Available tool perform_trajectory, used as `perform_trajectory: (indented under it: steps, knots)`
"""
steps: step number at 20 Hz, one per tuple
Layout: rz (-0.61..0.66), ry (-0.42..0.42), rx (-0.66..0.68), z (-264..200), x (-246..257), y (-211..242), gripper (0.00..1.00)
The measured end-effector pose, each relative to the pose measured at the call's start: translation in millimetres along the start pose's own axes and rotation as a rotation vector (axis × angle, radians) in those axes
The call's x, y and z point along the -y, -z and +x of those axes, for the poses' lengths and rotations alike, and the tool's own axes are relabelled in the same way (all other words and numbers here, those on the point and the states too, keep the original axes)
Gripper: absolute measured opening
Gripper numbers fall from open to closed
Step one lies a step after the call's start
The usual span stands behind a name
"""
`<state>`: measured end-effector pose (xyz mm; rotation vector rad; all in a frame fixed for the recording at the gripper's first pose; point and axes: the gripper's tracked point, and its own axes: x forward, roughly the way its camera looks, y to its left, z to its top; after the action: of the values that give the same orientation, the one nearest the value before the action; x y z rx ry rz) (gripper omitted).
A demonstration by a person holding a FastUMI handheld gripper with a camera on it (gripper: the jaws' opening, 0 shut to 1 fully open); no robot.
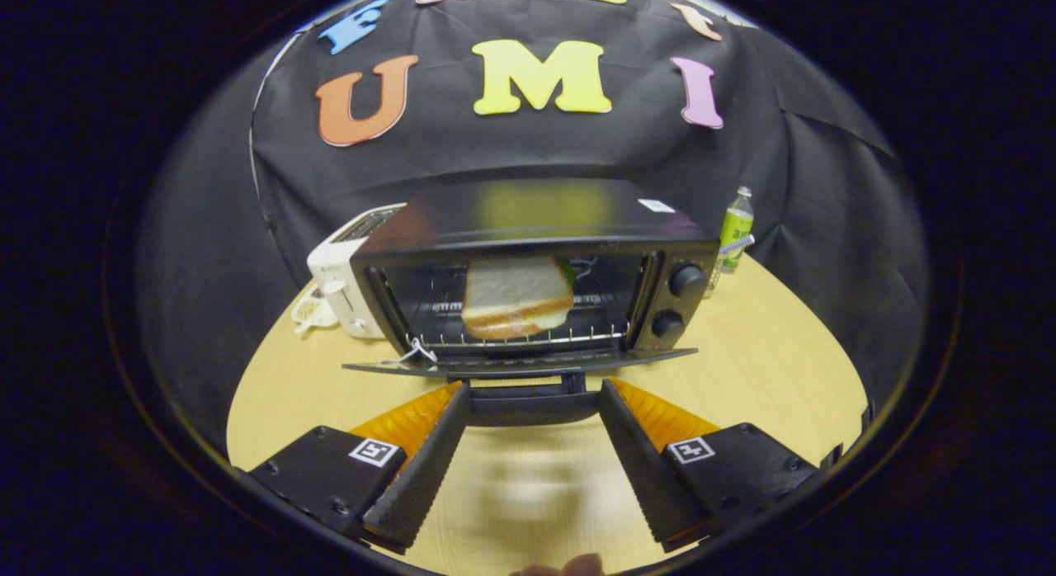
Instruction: Open the toaster oven, put the food inside, and close the toaster oven door.
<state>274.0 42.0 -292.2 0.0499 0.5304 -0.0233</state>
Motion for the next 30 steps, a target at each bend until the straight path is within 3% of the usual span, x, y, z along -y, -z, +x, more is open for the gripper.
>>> perform_trajectory:
  steps: [6,17,21,25,30]
  knots:
    - [0.01,-0.023,0.081,6,-5,-72,1.0]
    - [0.009,-0.099,0.305,-160,0,-177,1.0]
    - [-0.003,-0.1,0.374,-226,5,-187,1.0]
    - [-0.005,-0.098,0.417,-285,2,-169,1.0]
    - [0.017,-0.121,0.427,-324,-15,-146,1.0]
